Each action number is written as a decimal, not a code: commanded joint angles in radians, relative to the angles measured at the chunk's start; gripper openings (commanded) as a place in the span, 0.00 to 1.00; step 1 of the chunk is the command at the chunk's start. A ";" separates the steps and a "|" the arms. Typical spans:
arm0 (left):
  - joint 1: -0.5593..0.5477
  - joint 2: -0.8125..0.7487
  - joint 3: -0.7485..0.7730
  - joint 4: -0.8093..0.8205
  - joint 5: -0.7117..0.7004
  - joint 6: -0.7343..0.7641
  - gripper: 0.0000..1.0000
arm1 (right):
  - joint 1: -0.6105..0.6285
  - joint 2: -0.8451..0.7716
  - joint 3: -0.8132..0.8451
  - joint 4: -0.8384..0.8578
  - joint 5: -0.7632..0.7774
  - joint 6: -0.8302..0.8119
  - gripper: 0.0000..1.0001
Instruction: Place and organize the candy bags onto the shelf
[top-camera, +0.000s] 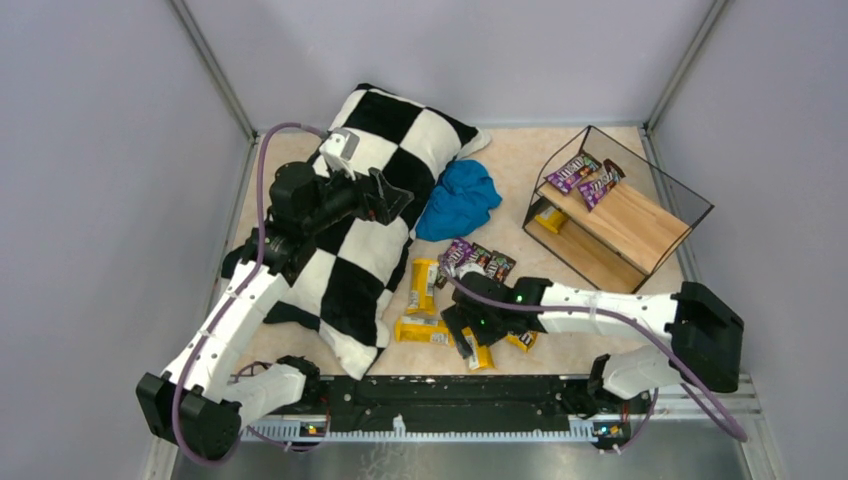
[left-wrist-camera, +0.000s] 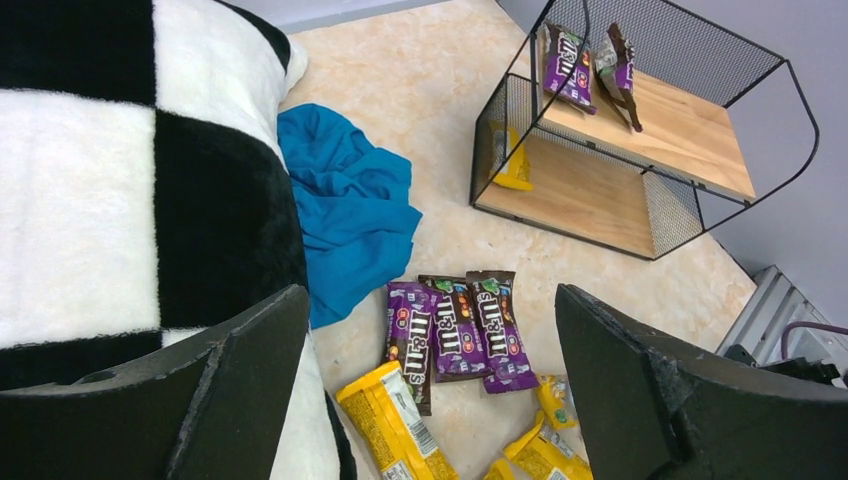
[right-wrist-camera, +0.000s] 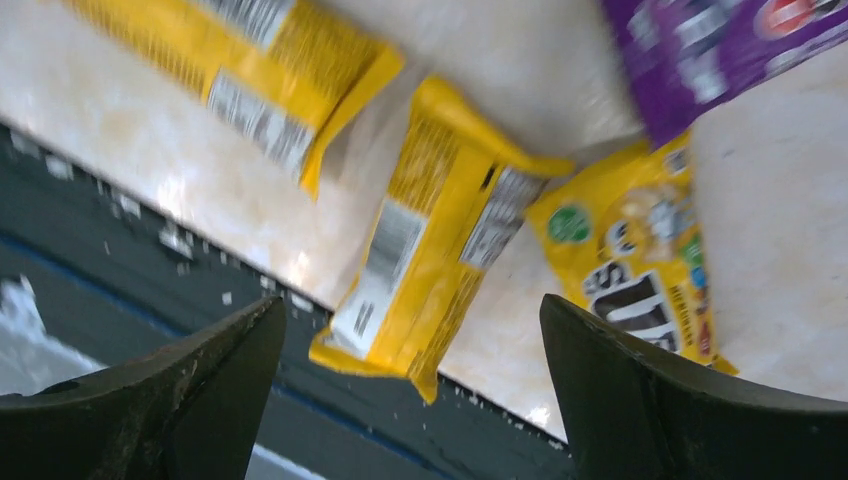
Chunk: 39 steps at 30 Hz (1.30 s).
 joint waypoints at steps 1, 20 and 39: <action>-0.004 0.005 0.035 0.009 0.015 0.015 0.99 | 0.121 -0.123 -0.048 0.042 -0.067 -0.140 0.96; -0.004 0.042 0.042 -0.016 -0.040 0.031 0.99 | 0.556 0.143 0.099 -0.129 0.428 -0.468 0.70; -0.004 0.060 0.040 -0.011 -0.023 0.033 0.99 | 0.539 0.407 0.138 -0.180 0.609 -0.389 0.41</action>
